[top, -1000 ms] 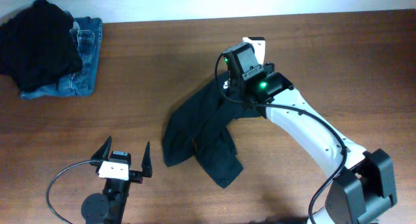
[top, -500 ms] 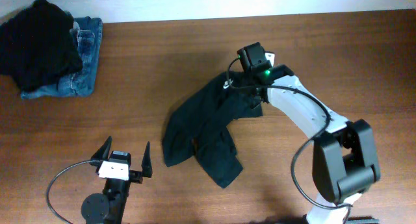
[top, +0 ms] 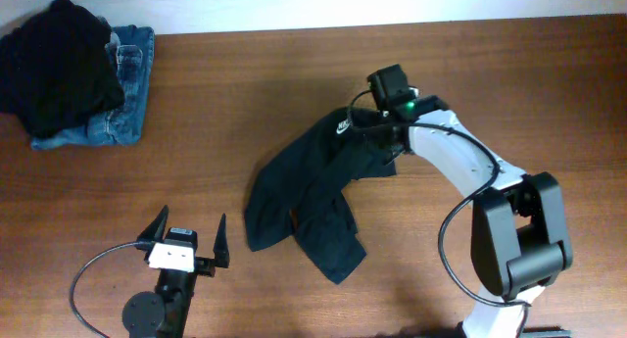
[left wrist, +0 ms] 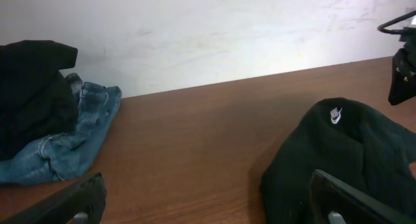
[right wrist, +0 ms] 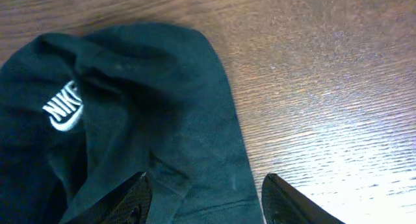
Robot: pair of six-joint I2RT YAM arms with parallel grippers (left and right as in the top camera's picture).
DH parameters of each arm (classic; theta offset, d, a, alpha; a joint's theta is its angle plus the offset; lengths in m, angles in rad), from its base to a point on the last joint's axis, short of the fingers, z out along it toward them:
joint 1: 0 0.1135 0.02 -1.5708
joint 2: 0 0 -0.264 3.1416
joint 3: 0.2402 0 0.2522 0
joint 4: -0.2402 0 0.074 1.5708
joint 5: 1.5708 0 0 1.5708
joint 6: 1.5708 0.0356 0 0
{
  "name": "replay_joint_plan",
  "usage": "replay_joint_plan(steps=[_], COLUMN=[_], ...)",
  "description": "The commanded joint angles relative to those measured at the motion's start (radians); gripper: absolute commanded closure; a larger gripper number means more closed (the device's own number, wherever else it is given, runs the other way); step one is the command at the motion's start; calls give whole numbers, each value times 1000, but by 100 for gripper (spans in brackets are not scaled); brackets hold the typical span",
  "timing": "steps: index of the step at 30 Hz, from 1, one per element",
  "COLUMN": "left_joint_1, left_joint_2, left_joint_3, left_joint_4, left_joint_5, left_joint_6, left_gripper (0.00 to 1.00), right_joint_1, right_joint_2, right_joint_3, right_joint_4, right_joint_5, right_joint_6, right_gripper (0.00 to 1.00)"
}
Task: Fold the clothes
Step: 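Pull the hoodie right to spread it flat with the right gripper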
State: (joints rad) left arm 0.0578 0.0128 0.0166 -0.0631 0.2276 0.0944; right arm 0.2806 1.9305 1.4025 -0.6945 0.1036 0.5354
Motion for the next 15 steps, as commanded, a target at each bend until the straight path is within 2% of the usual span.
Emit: replay_joint_plan(steps=[1, 15], left_joint_1=[-5, -5], left_joint_2=[-8, -8], left_joint_3=[-7, -7], left_joint_4=[2, 2], left_joint_5=[-7, -7], left_joint_6=[12, 12], left_gripper=[1, 1], right_joint_1=[-35, -59], right_joint_2=[23, 76], right_joint_3=[-6, -32], right_joint_4=[-19, -80], right_joint_5=[-97, -104], right_joint_6=[7, 76], right_gripper=[39, 40])
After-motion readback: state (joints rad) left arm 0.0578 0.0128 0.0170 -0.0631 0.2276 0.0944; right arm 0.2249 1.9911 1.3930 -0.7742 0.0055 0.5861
